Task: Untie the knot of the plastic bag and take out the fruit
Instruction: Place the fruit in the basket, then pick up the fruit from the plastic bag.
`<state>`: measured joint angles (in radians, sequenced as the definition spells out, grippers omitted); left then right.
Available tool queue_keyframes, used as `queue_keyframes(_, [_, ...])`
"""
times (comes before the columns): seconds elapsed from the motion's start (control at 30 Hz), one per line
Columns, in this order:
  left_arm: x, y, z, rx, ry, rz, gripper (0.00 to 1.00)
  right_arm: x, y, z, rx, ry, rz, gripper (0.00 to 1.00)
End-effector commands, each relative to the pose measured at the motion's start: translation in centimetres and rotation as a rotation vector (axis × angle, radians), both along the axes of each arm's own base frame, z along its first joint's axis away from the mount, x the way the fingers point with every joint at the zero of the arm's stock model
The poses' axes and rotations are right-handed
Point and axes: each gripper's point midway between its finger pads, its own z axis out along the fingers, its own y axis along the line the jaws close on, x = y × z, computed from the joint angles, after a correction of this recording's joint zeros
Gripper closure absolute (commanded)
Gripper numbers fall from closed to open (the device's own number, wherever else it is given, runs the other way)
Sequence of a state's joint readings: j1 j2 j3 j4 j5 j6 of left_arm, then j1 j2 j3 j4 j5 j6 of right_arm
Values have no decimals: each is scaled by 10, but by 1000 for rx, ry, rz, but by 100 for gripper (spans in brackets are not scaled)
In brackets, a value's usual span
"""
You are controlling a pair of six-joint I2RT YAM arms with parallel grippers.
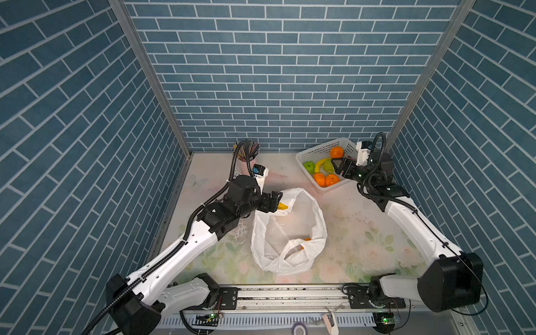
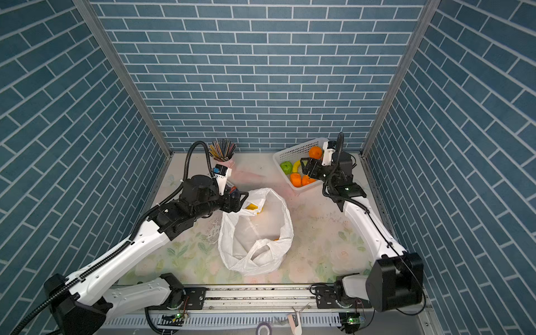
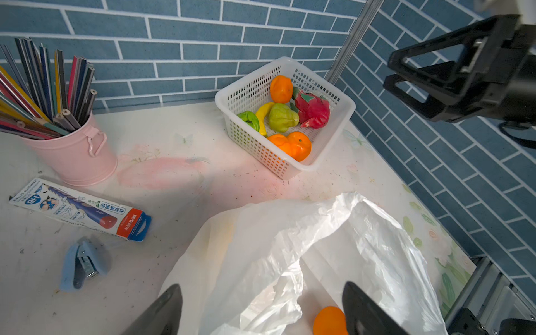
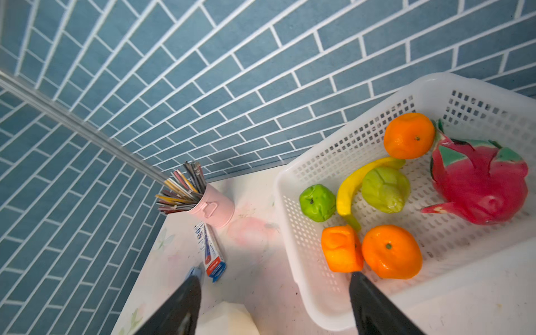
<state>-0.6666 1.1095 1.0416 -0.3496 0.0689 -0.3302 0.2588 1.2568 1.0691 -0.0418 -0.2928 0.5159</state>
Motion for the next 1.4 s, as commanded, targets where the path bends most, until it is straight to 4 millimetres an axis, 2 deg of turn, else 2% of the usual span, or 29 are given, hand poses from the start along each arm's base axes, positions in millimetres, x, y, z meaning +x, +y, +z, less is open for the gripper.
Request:
queue_keyframes(0.0, [-4, 6, -7, 4, 23, 12, 13, -41, 20, 3, -35, -17, 116, 19])
queue_keyframes(0.2, [-7, 10, -21, 6, 36, 19, 13, -114, 64, 8, -23, -24, 318, 20])
queue_keyframes(0.33, [-6, 11, -30, 12, 54, 27, 13, -152, 95, 10, -56, -20, 417, 21])
queue_keyframes(0.47, [-3, 17, -41, 20, 74, 63, 13, -185, 126, 7, -75, 0, 529, 22])
queue_keyframes(0.67, [1, 22, -61, 28, 125, 88, 13, -216, 162, -23, -166, 48, 635, 23])
queue_keyframes(0.8, [4, 24, -67, 24, 142, 94, 18, -220, 177, -52, -252, 63, 648, 24])
queue_keyframes(1.0, [5, 19, -69, 3, 163, 69, 31, -210, 193, -96, -356, 32, 628, 25])
queue_keyframes(1.17, [7, 15, -72, 7, 181, 57, 46, -197, 195, -128, -407, 7, 589, 26])
queue_keyframes(1.37, [10, 13, -67, -4, 181, 53, 68, -192, 191, -172, -502, -7, 590, 27])
